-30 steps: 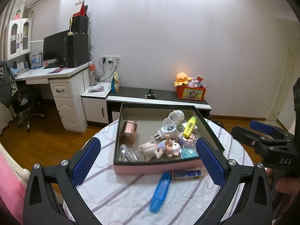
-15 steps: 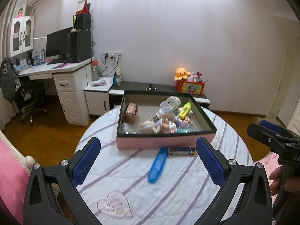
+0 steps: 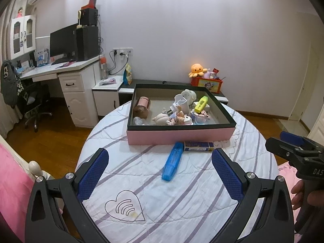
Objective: Organize rigid objects
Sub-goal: 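Withdraw both open tools from the box back over the remaining items, then grasp the blue highlighter with the left tool while the right tool grasps the blue-gold tin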
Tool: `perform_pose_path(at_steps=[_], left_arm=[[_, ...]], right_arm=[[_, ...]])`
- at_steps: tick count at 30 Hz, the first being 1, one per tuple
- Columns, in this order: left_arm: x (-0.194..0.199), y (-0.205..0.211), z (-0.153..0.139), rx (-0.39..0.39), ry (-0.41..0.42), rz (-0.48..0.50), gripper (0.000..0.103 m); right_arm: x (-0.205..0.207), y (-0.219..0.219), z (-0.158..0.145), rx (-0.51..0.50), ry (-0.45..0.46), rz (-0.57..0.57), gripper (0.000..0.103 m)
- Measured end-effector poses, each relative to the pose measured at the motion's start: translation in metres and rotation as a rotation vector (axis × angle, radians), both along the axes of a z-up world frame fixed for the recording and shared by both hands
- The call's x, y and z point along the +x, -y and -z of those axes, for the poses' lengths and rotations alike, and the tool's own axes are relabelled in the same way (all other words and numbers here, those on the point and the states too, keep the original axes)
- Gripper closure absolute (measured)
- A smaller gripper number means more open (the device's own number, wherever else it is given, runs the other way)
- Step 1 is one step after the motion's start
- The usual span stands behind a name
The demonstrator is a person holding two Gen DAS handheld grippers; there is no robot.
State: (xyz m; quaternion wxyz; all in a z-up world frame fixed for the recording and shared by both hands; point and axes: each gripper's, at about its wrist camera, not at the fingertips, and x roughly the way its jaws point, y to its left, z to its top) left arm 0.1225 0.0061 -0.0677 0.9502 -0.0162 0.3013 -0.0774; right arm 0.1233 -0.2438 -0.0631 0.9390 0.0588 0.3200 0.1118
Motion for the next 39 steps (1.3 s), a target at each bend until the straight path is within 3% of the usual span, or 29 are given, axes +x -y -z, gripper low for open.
perform_pose_path(at_steps=[11,24,27,29,32,35,36,39], left_arm=[[0.026,0.008,0.025,0.014,-0.07,0.024,0.0],[0.097,0.04,0.098,0.094,-0.235,0.11,0.002],[0.113,0.04,0.114,0.086,-0.3,0.111,0.02],[0.116,0.039,0.115,0.084,-0.293,0.113,0.022],[0.117,0.039,0.113,0.088,-0.285,0.123,0.039],[0.115,0.033,0.111,0.077,-0.275,0.118,0.069],[0.114,0.03,0.111,0.071,-0.274,0.115,0.075],[0.113,0.014,0.111,0.005,-0.281,0.099,0.077]], right_arm=[[0.026,0.004,0.02,-0.002,-0.057,-0.005,0.0],[0.079,0.007,0.068,0.003,-0.194,-0.039,0.0],[0.091,0.006,0.08,0.006,-0.229,-0.042,0.0],[0.097,0.005,0.085,0.009,-0.246,-0.044,0.0],[0.107,0.002,0.094,0.015,-0.269,-0.049,0.0],[0.116,-0.003,0.104,0.018,-0.291,-0.063,0.0],[0.117,-0.005,0.105,0.017,-0.294,-0.069,0.0],[0.123,-0.015,0.109,0.007,-0.293,-0.104,0.0]])
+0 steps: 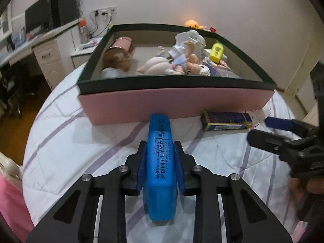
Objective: Organize rigid objects
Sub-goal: 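Grasp the blue highlighter with the left tool while the right tool grasps the blue-gold tin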
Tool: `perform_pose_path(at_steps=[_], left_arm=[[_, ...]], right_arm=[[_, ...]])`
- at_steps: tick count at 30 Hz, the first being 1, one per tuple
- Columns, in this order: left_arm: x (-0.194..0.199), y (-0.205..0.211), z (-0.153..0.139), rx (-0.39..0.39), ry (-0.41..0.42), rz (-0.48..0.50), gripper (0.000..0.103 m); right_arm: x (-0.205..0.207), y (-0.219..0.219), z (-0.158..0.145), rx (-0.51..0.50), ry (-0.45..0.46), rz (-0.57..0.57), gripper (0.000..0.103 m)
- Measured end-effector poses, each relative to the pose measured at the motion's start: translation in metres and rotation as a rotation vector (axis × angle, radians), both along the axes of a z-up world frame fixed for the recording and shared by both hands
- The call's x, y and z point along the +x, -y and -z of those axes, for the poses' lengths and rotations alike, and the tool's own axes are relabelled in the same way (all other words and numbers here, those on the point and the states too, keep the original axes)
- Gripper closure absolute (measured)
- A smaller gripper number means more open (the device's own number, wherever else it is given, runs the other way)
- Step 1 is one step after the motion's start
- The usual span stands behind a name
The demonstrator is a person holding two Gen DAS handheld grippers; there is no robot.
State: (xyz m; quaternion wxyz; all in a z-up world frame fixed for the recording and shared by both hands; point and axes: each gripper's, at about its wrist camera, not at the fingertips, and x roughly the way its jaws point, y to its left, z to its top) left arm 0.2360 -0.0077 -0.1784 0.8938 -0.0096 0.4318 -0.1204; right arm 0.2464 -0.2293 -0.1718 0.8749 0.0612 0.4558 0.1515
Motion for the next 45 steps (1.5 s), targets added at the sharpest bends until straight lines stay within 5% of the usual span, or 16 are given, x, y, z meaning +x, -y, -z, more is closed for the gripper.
perform_pose_path(at_steps=[8,14,26,28,33,35,38,45], left_arm=[[-0.009,-0.012,0.002,0.001,0.005,-0.034,0.077],[-0.01,-0.012,0.002,0.016,0.011,-0.033,0.076],[-0.01,-0.009,0.002,0.027,0.013,-0.035,0.076],[-0.01,-0.009,0.003,0.027,0.014,-0.034,0.076],[-0.01,-0.01,0.003,0.027,0.014,-0.034,0.077],[-0.011,-0.009,0.003,0.028,0.016,-0.036,0.077],[-0.013,-0.008,0.001,0.021,0.016,-0.04,0.077],[-0.023,-0.006,-0.008,0.017,0.026,-0.036,0.077]], right_arm=[[0.013,-0.027,0.003,-0.01,0.037,-0.169,0.004],[0.008,-0.039,0.0,-0.033,0.025,-0.3,0.043],[0.012,-0.078,-0.001,-0.184,0.06,-0.492,0.045],[0.007,-0.084,-0.003,-0.195,0.058,-0.532,0.054],[0.021,-0.088,-0.001,-0.117,0.067,-0.451,0.054],[0.014,-0.096,-0.001,-0.172,0.083,-0.446,0.057],[0.001,-0.098,-0.002,-0.166,0.084,-0.441,0.082],[-0.022,-0.071,-0.008,-0.058,0.052,-0.361,0.082]])
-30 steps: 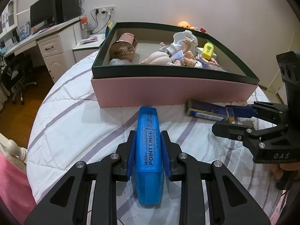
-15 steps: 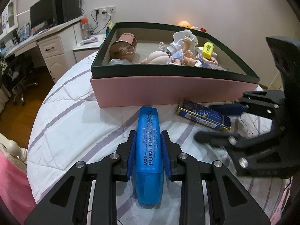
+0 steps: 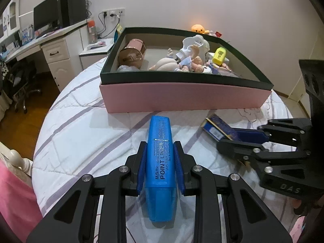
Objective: Organize rigid objects
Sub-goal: 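Grasp the blue highlighter with the left tool while the right tool grasps the blue-gold tin, then carry both items into the dark box and open both tools to release them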
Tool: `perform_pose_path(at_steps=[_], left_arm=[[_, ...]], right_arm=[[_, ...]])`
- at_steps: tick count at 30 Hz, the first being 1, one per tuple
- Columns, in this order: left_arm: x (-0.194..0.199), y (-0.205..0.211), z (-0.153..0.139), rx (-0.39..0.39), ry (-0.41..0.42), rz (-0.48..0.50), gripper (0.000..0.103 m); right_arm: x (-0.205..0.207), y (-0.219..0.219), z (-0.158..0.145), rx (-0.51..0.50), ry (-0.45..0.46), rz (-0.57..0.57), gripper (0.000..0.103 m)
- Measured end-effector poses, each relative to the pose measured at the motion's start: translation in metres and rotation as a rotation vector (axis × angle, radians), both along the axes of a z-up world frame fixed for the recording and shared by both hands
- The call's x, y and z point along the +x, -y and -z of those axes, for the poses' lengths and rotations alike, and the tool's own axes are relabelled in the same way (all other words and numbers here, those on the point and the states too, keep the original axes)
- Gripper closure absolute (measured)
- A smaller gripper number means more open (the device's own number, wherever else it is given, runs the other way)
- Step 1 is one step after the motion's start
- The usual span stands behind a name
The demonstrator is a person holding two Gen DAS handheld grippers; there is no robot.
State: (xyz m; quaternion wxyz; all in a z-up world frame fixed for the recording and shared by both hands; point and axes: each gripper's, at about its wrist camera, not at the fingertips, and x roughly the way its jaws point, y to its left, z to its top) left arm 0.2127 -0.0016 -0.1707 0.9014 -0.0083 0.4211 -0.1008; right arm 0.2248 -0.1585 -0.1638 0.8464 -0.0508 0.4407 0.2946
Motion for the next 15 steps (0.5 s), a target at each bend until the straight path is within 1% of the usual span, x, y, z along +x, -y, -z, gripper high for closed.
perform_pose_path(at_steps=[7,15], left_arm=[[-0.006,-0.003,-0.027,-0.008,0.054,0.001,0.077],[0.003,-0.005,-0.069,-0.005,0.154,0.009,0.077]], right_arm=[[-0.001,0.02,-0.024,0.051,0.031,0.038,0.082],[-0.003,0.035,-0.07,0.095,0.131,0.063,0.082]])
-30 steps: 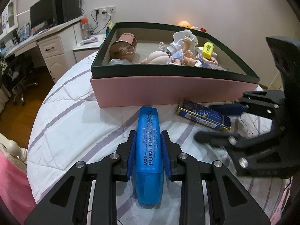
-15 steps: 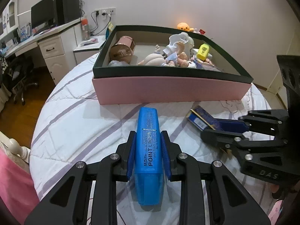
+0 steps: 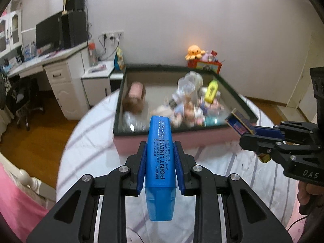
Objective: Organize rigid objects
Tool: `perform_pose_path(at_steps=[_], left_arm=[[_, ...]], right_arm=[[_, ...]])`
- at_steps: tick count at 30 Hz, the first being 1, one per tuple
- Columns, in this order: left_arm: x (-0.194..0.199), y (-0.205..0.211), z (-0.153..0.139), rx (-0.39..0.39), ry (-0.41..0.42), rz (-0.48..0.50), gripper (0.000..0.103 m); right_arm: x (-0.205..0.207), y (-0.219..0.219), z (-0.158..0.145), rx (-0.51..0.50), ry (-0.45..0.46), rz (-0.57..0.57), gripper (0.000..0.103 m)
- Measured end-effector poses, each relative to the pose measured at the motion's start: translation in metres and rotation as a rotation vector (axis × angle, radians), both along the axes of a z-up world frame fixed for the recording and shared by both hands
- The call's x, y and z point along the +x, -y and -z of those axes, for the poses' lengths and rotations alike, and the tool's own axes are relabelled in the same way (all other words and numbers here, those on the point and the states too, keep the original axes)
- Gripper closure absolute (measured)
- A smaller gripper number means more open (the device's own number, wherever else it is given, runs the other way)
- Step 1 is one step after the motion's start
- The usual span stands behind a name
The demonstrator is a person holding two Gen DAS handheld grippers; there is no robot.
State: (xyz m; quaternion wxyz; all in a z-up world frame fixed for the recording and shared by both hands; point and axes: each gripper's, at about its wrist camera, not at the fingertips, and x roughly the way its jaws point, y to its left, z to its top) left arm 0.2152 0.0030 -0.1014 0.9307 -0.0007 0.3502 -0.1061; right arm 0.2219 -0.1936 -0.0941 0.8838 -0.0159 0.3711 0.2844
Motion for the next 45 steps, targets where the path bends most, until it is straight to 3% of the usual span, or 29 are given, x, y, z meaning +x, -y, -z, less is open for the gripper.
perform_pose_path(at_steps=[12,18,26,27,29,30,31,32,33,36,38,45], left_arm=[[0.066,0.01,-0.04,-0.023,0.084,0.005,0.077],[0.103,0.02,-0.043,-0.022,0.078,0.012,0.077],[0.136,0.031,-0.022,-0.011,0.028,0.009,0.076],[0.137,0.031,-0.021,-0.008,0.028,0.008,0.075],[0.137,0.032,-0.02,0.001,0.024,0.004,0.054],[0.137,0.032,-0.02,0.006,0.028,-0.005,0.027],[0.134,0.031,-0.021,0.019,0.047,-0.025,0.004],[0.131,0.03,-0.023,0.031,0.067,-0.041,0.0],[0.128,0.029,-0.026,0.037,0.089,-0.052,0.0],[0.12,0.026,-0.032,0.037,0.099,-0.056,0.0],[0.112,0.024,-0.037,0.042,0.107,-0.067,0.0],[0.078,0.015,-0.052,0.022,0.142,-0.083,0.0]], right_arm=[[0.05,0.028,-0.045,0.051,0.075,0.097,0.082],[0.085,0.026,-0.038,0.048,0.05,0.131,0.082],[0.112,0.022,-0.017,0.033,0.017,0.174,0.082],[0.114,0.022,-0.016,0.033,0.015,0.18,0.082],[0.116,0.025,-0.016,0.035,0.022,0.206,0.081],[0.116,0.027,-0.016,0.039,0.029,0.221,0.078],[0.115,0.03,-0.017,0.046,0.037,0.245,0.06],[0.114,0.033,-0.019,0.051,0.046,0.262,0.027],[0.112,0.035,-0.02,0.061,0.058,0.274,0.016],[0.105,0.04,-0.025,0.085,0.064,0.285,0.012],[0.098,0.042,-0.029,0.074,0.073,0.32,0.0],[0.07,0.048,-0.046,0.084,0.092,0.387,0.0]])
